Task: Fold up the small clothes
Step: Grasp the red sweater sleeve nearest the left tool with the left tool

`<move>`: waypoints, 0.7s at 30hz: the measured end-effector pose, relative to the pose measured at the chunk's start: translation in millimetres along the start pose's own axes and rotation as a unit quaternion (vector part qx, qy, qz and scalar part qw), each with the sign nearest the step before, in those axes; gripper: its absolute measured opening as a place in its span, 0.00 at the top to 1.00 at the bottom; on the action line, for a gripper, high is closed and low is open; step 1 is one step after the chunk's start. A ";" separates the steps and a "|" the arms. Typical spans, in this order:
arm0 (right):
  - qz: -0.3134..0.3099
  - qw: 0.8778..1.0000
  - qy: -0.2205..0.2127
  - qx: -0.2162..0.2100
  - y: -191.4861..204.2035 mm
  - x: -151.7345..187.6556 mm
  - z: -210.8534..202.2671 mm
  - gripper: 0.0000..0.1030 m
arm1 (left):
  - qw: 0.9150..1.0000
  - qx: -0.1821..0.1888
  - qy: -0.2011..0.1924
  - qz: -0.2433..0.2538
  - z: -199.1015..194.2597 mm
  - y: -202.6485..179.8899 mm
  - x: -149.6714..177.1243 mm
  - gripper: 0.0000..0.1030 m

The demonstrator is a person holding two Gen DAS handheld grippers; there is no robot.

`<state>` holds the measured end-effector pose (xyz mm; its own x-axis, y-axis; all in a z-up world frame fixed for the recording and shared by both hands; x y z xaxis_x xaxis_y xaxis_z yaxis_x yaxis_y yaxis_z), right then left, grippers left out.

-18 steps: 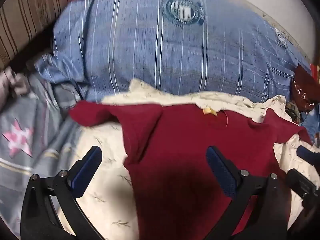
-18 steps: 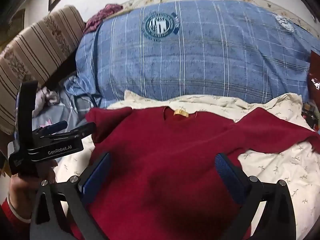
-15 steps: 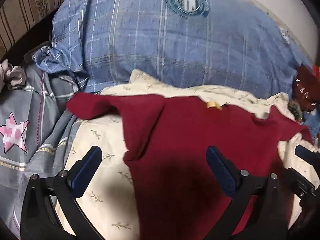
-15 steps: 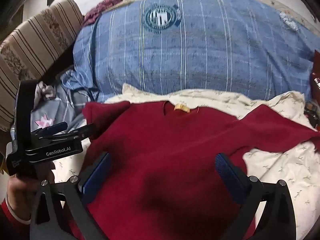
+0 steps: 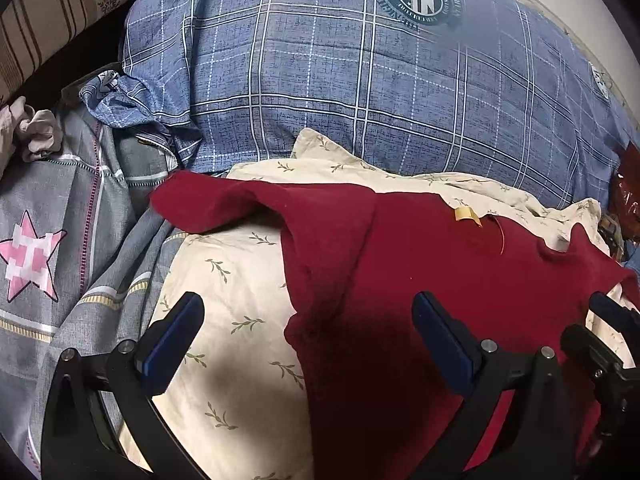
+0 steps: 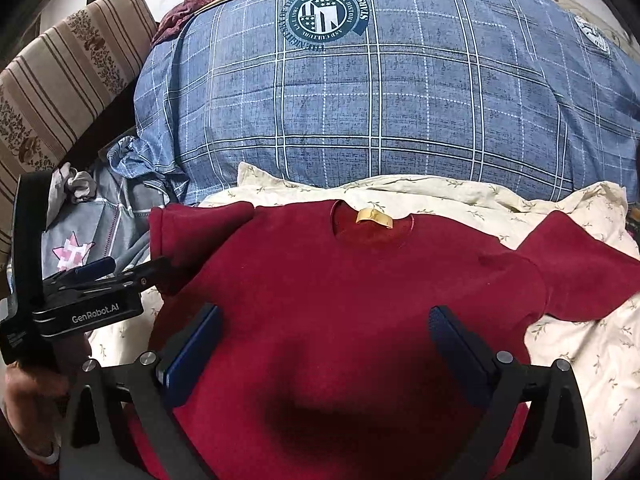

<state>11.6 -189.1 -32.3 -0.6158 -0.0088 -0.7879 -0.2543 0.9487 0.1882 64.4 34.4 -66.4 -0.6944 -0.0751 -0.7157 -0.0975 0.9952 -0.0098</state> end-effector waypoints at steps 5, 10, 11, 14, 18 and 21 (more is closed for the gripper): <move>-0.003 1.000 0.003 -0.001 3.6 -2.0 7.4 0.14 | 1.000 -0.014 0.001 0.013 2.2 4.7 -0.2 0.00; 0.002 1.000 0.020 -0.012 8.4 7.1 18.6 0.19 | 1.000 -0.020 0.001 -0.002 3.7 15.7 -1.1 0.00; 0.000 1.000 0.023 -0.013 9.7 9.6 20.6 0.19 | 1.000 -0.021 0.000 -0.007 3.8 18.3 -1.2 0.00; -0.021 1.000 0.021 -0.005 14.6 13.7 25.7 0.19 | 1.000 -0.021 0.002 -0.022 5.0 25.4 -1.3 0.00; -0.032 0.999 0.028 -0.008 18.7 15.8 33.5 0.19 | 0.999 -0.022 0.006 -0.033 7.2 28.9 -0.4 0.00; -0.031 0.999 0.036 -0.011 21.6 17.7 38.4 0.19 | 0.999 -0.022 0.004 -0.038 8.9 31.5 -2.5 0.00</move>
<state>23.9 -156.6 -64.7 -0.6511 -0.0903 -0.7536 -0.3085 0.9387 0.1541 69.3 66.4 -71.2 -0.6891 -0.1515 -0.7087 -0.1811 0.9829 -0.0341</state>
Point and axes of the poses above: each gripper's, at about its wrist camera, not at the fingertips, and z roughly the way its jaws point, y to its left, x to its underside, the point moved 5 cm from there along z, roughly the way its jaws point, and after that the axes turned 4 degrees about z, right-handed, at the moved point
